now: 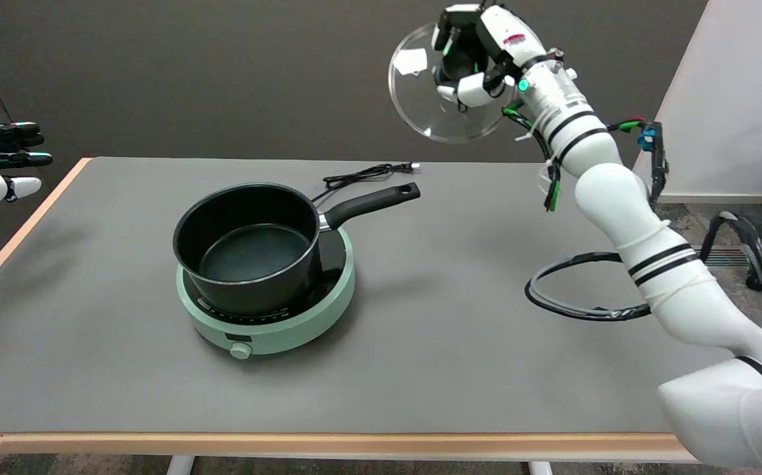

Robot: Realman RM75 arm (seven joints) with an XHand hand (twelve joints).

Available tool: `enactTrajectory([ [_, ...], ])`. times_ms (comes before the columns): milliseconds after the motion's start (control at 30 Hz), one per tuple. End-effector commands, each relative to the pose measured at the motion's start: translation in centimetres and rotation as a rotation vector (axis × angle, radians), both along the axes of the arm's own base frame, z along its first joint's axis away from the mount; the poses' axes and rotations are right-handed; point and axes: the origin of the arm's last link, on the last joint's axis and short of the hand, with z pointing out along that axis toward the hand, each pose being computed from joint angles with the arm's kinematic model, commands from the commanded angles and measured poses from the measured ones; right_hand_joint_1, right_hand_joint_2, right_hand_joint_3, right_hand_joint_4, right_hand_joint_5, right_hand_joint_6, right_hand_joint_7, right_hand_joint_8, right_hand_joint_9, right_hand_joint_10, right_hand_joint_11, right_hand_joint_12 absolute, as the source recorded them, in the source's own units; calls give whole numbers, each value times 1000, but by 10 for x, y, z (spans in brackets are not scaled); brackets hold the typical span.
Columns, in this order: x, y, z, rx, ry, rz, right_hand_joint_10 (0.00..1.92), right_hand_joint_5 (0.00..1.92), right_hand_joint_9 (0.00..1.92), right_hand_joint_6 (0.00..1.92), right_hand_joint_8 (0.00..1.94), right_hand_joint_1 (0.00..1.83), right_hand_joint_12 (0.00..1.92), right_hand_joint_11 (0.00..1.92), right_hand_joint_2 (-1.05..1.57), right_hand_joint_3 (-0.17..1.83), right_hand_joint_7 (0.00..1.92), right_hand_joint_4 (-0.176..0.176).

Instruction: Place the pot lid onto the soup pot.

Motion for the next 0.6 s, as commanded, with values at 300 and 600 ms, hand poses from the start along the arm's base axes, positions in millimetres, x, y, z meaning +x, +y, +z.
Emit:
enactTrajectory([
  [300,37,-28,-111,300,-18,-10,1531,620,864,1350,1264,1512,1821,818,755,767,918,176],
  [600,18,-29,-150,412,-109,-87,1533,623,866,1345,1262,1512,1825,819,754,770,918,176],
])
